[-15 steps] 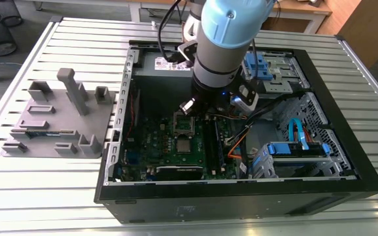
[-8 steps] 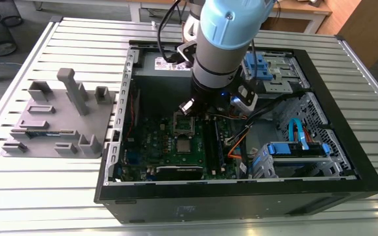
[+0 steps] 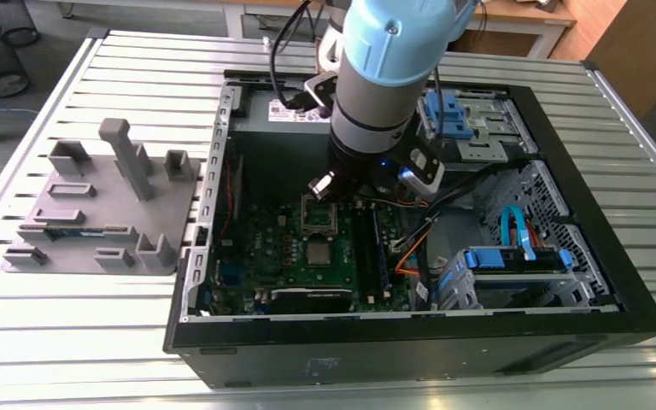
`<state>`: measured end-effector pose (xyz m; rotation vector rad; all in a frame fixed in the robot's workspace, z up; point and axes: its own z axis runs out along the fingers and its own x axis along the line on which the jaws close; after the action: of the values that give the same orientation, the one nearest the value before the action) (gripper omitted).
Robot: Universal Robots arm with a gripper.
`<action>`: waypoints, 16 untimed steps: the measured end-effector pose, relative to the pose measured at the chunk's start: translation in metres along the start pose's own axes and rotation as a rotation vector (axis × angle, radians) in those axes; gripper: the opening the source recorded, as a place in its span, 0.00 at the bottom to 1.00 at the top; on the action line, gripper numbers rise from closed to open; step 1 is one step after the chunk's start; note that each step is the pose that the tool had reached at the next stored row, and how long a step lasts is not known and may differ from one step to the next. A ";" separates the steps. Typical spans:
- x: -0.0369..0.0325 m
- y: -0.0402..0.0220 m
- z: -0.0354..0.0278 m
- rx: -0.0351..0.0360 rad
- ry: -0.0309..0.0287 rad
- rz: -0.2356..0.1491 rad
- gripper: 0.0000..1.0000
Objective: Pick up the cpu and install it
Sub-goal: 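Close the cpu cover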
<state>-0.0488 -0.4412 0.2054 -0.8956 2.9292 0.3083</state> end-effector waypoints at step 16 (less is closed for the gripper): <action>0.0014 0.0000 -0.0116 -0.0005 0.0008 -0.011 0.11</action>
<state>-0.0500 -0.4443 0.2166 -0.9124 2.9239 0.3080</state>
